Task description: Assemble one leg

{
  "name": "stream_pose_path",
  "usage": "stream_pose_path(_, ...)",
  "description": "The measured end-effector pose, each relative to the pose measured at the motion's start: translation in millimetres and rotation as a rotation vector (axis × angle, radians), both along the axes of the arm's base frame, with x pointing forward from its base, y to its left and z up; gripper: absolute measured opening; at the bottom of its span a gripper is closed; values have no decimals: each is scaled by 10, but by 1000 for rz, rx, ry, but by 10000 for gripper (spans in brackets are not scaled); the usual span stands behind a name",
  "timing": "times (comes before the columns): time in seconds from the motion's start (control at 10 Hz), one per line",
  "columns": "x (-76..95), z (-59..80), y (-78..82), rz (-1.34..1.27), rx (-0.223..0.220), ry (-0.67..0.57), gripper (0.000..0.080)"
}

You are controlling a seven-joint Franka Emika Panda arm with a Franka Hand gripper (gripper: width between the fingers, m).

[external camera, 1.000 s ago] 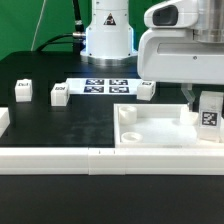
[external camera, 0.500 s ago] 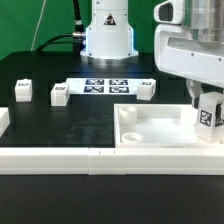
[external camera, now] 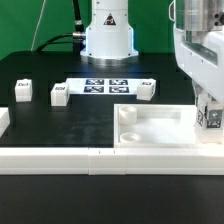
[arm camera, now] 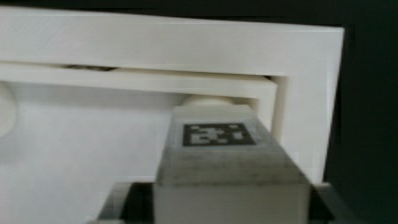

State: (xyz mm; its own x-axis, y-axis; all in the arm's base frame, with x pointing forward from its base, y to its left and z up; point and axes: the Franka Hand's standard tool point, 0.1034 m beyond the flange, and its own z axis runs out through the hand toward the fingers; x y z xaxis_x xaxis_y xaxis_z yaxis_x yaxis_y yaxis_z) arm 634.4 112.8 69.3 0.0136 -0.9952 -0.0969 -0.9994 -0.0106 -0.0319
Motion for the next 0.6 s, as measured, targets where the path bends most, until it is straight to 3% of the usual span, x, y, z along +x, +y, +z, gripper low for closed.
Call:
stream_pose_path(0.1, -1, -1, 9, -47, 8, 4, 291)
stream_pose_path(0.2, -2, -2, 10, -31, 8, 3, 409)
stream_pose_path(0.3, -2, -3, 11, -30, 8, 3, 409)
stream_pose_path(0.4, -3, -5, 12, -30, 8, 3, 594)
stream_pose_path(0.6, -1, -2, 28, 32, 7, -4, 639)
